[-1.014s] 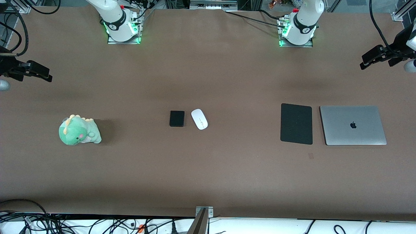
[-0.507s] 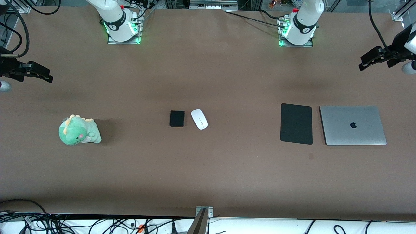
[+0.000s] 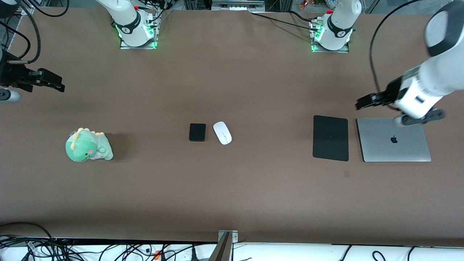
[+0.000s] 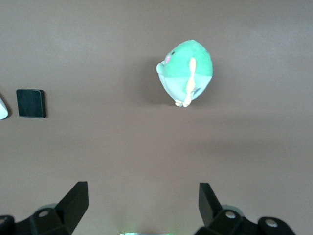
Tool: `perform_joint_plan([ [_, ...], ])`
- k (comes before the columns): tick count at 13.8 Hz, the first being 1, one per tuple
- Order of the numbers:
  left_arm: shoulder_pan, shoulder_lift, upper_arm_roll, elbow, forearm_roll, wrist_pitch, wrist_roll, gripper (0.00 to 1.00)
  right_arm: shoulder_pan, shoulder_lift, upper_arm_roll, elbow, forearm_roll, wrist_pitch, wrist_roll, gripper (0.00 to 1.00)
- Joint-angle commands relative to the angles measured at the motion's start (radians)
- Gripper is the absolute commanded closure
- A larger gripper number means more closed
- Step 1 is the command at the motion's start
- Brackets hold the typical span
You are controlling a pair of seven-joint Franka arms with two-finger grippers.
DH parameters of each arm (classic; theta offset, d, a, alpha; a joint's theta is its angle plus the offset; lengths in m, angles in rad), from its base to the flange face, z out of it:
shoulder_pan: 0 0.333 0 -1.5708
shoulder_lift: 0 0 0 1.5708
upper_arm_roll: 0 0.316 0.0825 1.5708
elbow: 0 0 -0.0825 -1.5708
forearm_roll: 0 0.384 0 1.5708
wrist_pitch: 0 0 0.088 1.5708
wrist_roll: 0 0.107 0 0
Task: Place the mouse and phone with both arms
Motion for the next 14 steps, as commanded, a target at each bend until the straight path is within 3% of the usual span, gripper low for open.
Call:
perform_joint_plan([
  [1,-0.034,0.122,-0.083,0.060,-0.022,0.102,-0.197,0.00,0.011,0.016,-0.002,0.016,0.001,-0.018,-0.001,0.00],
  [7,-0.320,0.343,-0.071,0.095,0.045,0.389,-0.625,0.00,0.021,0.053,-0.002,0.016,-0.002,-0.039,-0.010,0.00],
  [11,-0.511,0.536,-0.064,0.246,0.298,0.394,-0.981,0.00,0.020,0.071,-0.002,0.016,-0.002,-0.047,-0.010,0.00],
  [14,-0.656,0.669,0.026,0.398,0.308,0.394,-1.098,0.00,0.020,0.073,-0.002,0.010,0.000,-0.050,0.004,0.00],
])
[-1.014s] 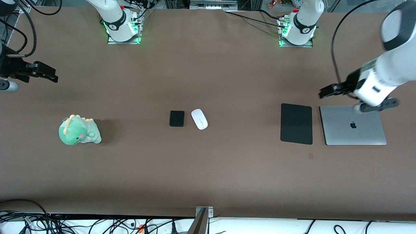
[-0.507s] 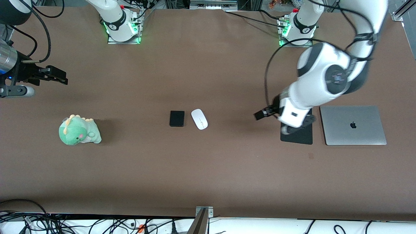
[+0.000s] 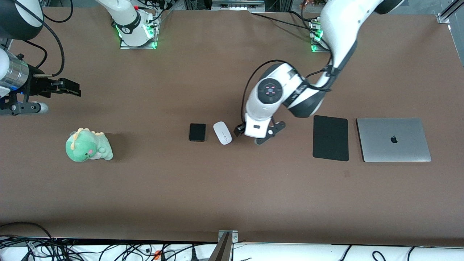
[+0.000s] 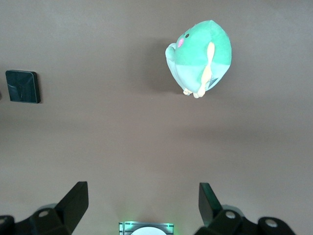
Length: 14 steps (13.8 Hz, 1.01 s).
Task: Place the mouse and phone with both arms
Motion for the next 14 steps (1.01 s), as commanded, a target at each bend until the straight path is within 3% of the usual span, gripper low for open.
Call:
perform_joint_plan([
  [1,-0.131,0.153,0.090,0.204,0.027,-0.021,-0.074,0.00,0.001,0.002,-0.002,0.010,0.000,-0.034,0.007,0.00],
  [5,-0.257,0.289,0.159,0.327,0.025,0.063,-0.138,0.00,-0.001,0.006,-0.002,0.001,0.034,-0.020,0.007,0.00],
  [8,-0.261,0.319,0.161,0.330,0.019,0.133,-0.132,0.00,0.001,0.019,0.000,-0.002,0.049,-0.007,0.007,0.00],
  [14,-0.278,0.330,0.175,0.315,0.031,0.130,-0.049,0.00,-0.001,0.054,-0.002,-0.002,0.121,0.019,0.007,0.00],
])
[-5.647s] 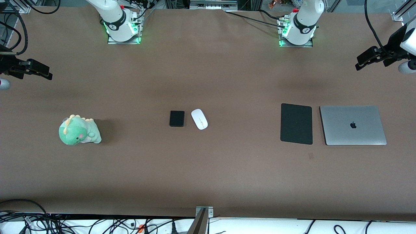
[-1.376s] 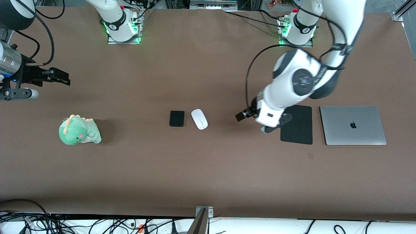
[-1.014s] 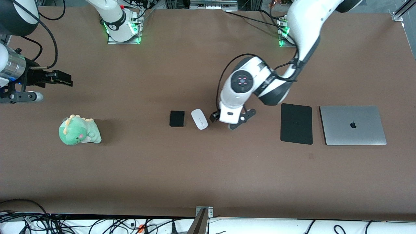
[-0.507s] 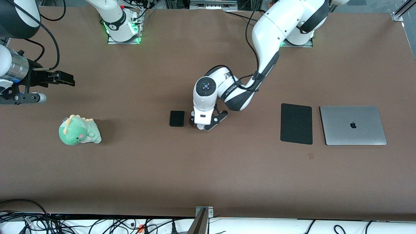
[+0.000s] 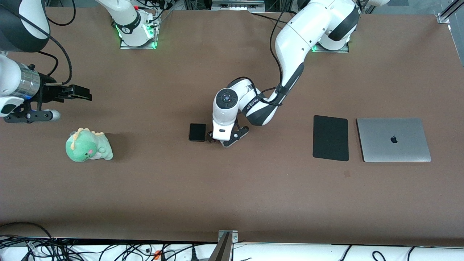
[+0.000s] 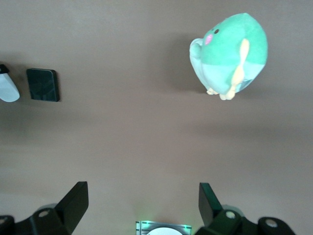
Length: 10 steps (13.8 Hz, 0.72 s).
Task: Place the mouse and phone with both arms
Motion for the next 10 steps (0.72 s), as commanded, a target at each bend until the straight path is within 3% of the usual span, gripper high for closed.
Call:
perform_joint_plan([
  [1,-0.028,0.019,0.014,0.034,0.041,-0.010,0.031,0.00,-0.001,0.007,-0.002,0.000,0.027,0.008,0.006,0.00],
  [5,-0.029,0.019,0.014,0.011,0.065,-0.012,0.075,0.00,0.000,0.015,0.000,-0.001,0.033,0.008,0.006,0.00],
  [7,-0.023,0.017,0.013,0.011,0.065,-0.018,0.135,0.28,0.000,0.024,0.000,-0.001,0.056,0.009,0.006,0.00],
  [10,-0.002,0.005,0.013,0.011,0.059,-0.022,0.195,0.54,0.009,0.042,0.000,0.000,0.081,0.019,0.006,0.00],
])
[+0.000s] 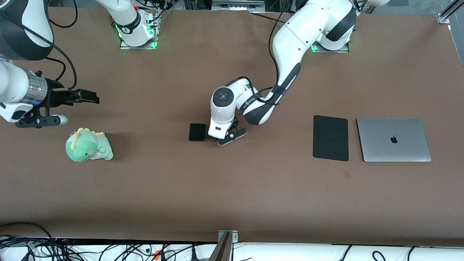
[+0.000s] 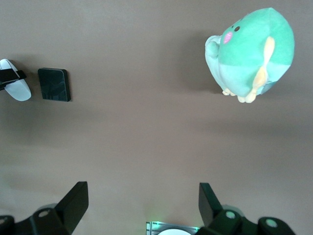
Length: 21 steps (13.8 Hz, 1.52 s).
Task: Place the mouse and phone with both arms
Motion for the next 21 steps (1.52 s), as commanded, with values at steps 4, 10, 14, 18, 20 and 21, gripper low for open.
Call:
perform_joint_plan([
  [4,0.078,-0.046,-0.007,0.007,0.018,-0.124,0.182,0.58,0.036,0.040,0.000,0.001,0.049,0.041,0.066,0.00],
  [10,0.285,-0.316,-0.015,-0.313,0.015,-0.183,0.639,0.61,0.143,0.095,0.000,-0.002,0.101,0.164,0.285,0.00],
  [14,0.439,-0.465,-0.015,-0.545,0.015,-0.161,0.903,0.62,0.234,0.165,0.000,-0.004,0.113,0.311,0.393,0.00],
  [18,0.649,-0.555,-0.040,-0.726,0.015,-0.060,1.214,0.62,0.317,0.207,0.000,-0.080,0.113,0.515,0.414,0.00],
  [20,0.745,-0.559,-0.041,-0.768,0.015,-0.017,1.348,0.61,0.363,0.212,0.000,-0.149,0.113,0.639,0.414,0.00],
  [21,0.775,-0.556,-0.043,-0.785,0.015,0.012,1.388,0.61,0.386,0.224,-0.002,-0.174,0.113,0.685,0.414,0.00],
])
